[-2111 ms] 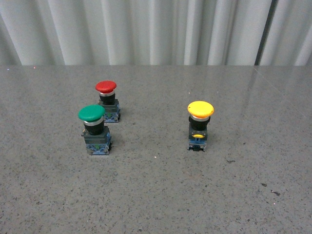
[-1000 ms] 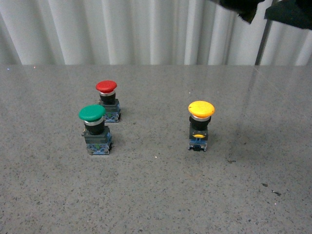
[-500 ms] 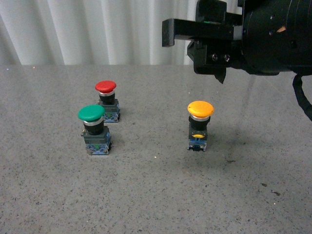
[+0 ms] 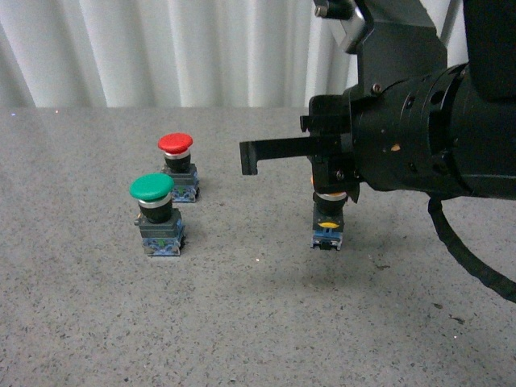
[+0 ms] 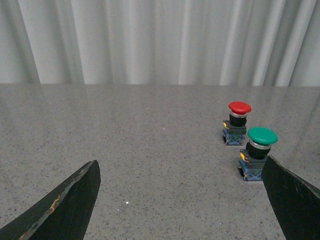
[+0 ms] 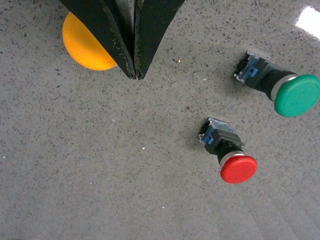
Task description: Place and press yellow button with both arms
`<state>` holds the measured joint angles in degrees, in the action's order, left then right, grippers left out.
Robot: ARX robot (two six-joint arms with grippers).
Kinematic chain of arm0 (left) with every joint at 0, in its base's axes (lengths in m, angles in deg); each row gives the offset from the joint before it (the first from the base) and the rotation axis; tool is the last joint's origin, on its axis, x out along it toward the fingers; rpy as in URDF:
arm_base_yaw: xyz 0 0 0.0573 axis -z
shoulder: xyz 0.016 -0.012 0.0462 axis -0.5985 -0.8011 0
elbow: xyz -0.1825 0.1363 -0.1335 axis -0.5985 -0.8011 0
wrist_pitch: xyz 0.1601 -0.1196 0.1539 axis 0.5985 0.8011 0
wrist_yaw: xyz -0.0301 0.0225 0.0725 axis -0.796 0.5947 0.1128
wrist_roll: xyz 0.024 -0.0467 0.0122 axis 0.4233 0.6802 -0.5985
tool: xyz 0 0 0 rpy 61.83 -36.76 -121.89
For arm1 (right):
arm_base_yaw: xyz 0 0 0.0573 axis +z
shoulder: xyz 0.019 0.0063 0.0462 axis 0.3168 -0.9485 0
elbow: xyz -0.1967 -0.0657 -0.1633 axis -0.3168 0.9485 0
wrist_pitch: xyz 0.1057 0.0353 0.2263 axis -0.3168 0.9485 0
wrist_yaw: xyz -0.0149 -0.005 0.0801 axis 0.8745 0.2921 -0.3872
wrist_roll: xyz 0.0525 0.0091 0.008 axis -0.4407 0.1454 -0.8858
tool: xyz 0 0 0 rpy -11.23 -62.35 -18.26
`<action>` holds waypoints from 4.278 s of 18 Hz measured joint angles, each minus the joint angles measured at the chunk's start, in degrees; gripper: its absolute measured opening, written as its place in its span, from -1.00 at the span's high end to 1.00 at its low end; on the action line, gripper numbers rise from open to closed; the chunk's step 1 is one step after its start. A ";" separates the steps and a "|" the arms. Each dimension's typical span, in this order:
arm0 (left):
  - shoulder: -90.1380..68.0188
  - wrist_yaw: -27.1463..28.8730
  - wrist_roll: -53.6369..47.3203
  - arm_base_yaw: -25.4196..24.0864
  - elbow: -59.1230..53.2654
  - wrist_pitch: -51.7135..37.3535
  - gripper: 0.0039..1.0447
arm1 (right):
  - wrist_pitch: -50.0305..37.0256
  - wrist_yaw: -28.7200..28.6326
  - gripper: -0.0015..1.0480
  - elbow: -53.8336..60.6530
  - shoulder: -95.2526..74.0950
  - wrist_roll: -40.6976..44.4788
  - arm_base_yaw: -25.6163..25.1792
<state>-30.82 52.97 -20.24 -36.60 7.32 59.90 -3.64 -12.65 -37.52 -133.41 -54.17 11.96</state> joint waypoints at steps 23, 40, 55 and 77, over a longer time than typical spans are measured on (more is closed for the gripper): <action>0.00 0.00 0.00 0.00 0.00 0.02 -0.88 | 0.72 -1.90 0.97 1.42 0.00 -1.66 -0.44; 0.00 0.00 0.00 0.00 0.02 0.00 -0.88 | 1.07 -1.75 0.97 1.09 -0.35 -1.86 -1.11; 0.00 0.02 0.00 0.00 0.02 0.00 -0.88 | 2.23 -2.58 0.97 -0.68 2.27 -2.89 -1.73; 0.00 0.00 0.00 0.00 0.02 0.00 -0.88 | 0.72 -1.79 0.97 0.63 -2.71 -2.95 -2.78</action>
<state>-30.82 52.97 -20.24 -36.60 7.34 59.90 -2.91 -14.44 -36.89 -136.12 -57.12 9.19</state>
